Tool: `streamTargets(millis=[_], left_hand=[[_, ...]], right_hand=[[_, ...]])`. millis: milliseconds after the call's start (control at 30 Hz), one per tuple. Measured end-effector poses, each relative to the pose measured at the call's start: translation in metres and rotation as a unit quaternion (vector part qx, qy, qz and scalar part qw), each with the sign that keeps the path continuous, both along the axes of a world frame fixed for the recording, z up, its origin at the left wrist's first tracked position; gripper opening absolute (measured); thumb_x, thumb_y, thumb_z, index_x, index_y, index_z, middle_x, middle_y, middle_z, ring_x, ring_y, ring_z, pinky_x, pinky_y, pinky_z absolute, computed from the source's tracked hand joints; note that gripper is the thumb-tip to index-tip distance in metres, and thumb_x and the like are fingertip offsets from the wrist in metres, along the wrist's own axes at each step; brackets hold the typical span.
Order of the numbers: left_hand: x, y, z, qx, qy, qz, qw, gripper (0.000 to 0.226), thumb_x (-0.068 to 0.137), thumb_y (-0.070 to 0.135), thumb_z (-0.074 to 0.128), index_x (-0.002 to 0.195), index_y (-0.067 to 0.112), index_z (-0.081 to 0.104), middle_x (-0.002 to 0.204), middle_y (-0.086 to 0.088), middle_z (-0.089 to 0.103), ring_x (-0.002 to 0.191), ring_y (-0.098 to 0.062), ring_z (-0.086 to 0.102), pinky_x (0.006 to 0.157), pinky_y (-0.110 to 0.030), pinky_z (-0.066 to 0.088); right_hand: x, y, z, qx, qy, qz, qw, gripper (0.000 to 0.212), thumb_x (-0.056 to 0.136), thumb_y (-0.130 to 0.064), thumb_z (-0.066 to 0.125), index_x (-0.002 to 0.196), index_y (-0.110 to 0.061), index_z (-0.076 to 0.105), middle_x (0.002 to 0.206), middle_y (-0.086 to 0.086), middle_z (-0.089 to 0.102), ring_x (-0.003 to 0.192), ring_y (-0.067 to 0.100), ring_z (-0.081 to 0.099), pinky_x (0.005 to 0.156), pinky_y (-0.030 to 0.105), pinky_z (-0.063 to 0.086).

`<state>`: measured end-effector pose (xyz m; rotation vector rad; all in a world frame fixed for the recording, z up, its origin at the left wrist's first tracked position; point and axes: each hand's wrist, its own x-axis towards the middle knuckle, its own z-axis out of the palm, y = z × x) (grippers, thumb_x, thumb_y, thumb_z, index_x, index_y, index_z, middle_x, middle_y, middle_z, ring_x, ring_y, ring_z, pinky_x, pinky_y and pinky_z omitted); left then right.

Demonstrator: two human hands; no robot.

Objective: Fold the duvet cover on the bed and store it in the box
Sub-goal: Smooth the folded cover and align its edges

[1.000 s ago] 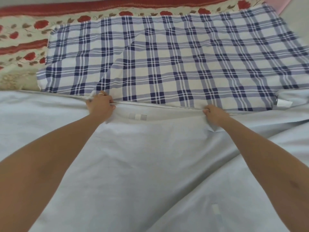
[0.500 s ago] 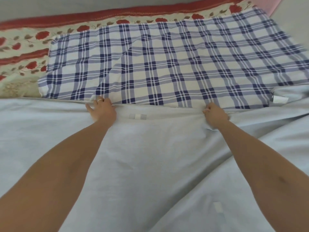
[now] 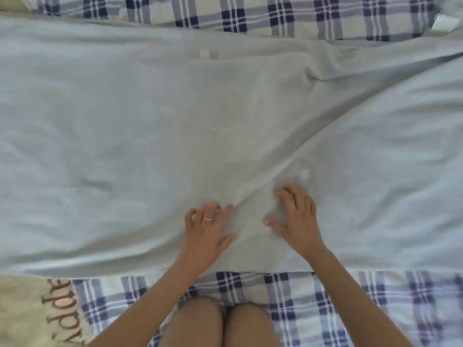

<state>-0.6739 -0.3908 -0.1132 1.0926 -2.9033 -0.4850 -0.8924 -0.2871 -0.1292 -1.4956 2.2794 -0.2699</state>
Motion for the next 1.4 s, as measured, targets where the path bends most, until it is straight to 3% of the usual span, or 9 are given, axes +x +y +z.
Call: streamTargets(millis=[67,167,400,533,633,733,800,1167,1400], left_hand=[[0.003,0.027,0.007,0.025,-0.015,0.039,0.999,0.064,0.07,0.045,0.059,0.127,0.02,0.044,0.121,-0.009,0.041,0.104,-0.027,0.043,0.091,-0.043,0.031],[-0.009,0.046,0.018,0.066,-0.054,0.043,0.995,0.06,0.061,0.036,0.079,0.114,0.018,0.056,0.113,-0.006,0.056,0.099,-0.026,0.052,0.083,-0.042,0.044],[-0.035,0.037,0.028,0.183,-0.165,0.054,0.968,0.037,0.038,0.006,0.089,0.06,0.018,0.061,0.058,0.002,0.061,0.052,-0.018,0.061,0.049,-0.024,0.045],[-0.042,0.041,0.04,0.229,-0.223,0.01,0.947,0.021,0.064,-0.002,0.072,0.081,0.008,0.067,0.079,-0.009,0.067,0.074,-0.027,0.067,0.061,-0.03,0.048],[-0.036,0.048,0.042,0.228,-0.226,0.005,0.947,0.035,0.04,0.002,0.086,0.064,0.015,0.065,0.061,0.0,0.063,0.053,-0.018,0.063,0.044,-0.022,0.044],[-0.035,0.054,0.041,0.234,-0.22,-0.012,0.947,0.02,0.081,0.004,0.06,0.099,0.012,0.062,0.099,-0.004,0.065,0.092,-0.023,0.063,0.071,-0.031,0.046],[-0.03,0.057,0.034,0.235,-0.215,-0.022,0.948,0.026,0.088,0.003,0.048,0.109,0.014,0.058,0.11,-0.004,0.06,0.102,-0.023,0.058,0.078,-0.032,0.042],[-0.041,0.039,0.027,0.3,-0.293,-0.109,0.901,0.028,0.089,0.005,0.05,0.114,0.012,0.059,0.12,-0.007,0.059,0.109,-0.025,0.056,0.088,-0.032,0.043],[-0.047,0.031,0.033,0.364,-0.319,-0.156,0.861,0.021,0.082,0.002,0.051,0.099,0.006,0.064,0.1,-0.01,0.065,0.096,-0.028,0.061,0.076,-0.032,0.047]], right_hand=[[0.001,0.016,0.005,0.027,0.003,-0.011,1.0,0.052,0.075,-0.051,0.062,0.118,-0.024,0.05,0.123,0.005,0.049,0.117,0.025,0.044,0.097,0.037,0.029],[0.0,0.005,0.012,0.026,0.048,-0.01,0.998,0.026,0.07,-0.024,0.077,0.091,-0.022,0.062,0.104,0.003,0.058,0.101,0.024,0.045,0.085,0.035,0.029],[-0.009,-0.003,0.035,0.112,0.05,0.079,0.989,0.027,0.058,-0.006,0.083,0.062,-0.02,0.06,0.069,-0.003,0.062,0.073,0.027,0.061,0.082,0.033,0.027],[-0.011,0.009,0.045,0.152,0.071,0.106,0.98,0.031,0.052,-0.006,0.086,0.058,-0.021,0.059,0.061,-0.004,0.061,0.068,0.026,0.061,0.083,0.036,0.026],[-0.009,0.017,0.049,0.212,0.055,0.118,0.968,0.016,0.07,-0.014,0.079,0.072,-0.019,0.064,0.074,-0.002,0.066,0.086,0.026,0.061,0.09,0.037,0.024],[-0.008,0.019,0.054,0.29,0.042,0.122,0.948,0.005,0.092,-0.023,0.057,0.092,-0.023,0.061,0.095,-0.004,0.066,0.106,0.021,0.052,0.097,0.035,0.024],[-0.008,0.018,0.054,0.322,0.044,0.13,0.937,0.008,0.093,-0.022,0.054,0.094,-0.024,0.062,0.095,-0.005,0.065,0.105,0.019,0.053,0.095,0.035,0.027],[-0.007,0.008,0.057,0.428,0.021,0.144,0.892,0.02,0.097,-0.033,0.047,0.107,-0.022,0.06,0.106,-0.003,0.064,0.109,0.021,0.054,0.095,0.036,0.029],[0.002,0.014,0.057,0.447,0.018,0.136,0.884,0.013,0.094,-0.021,0.047,0.097,-0.023,0.059,0.089,-0.005,0.058,0.102,0.02,0.056,0.092,0.036,0.027]])
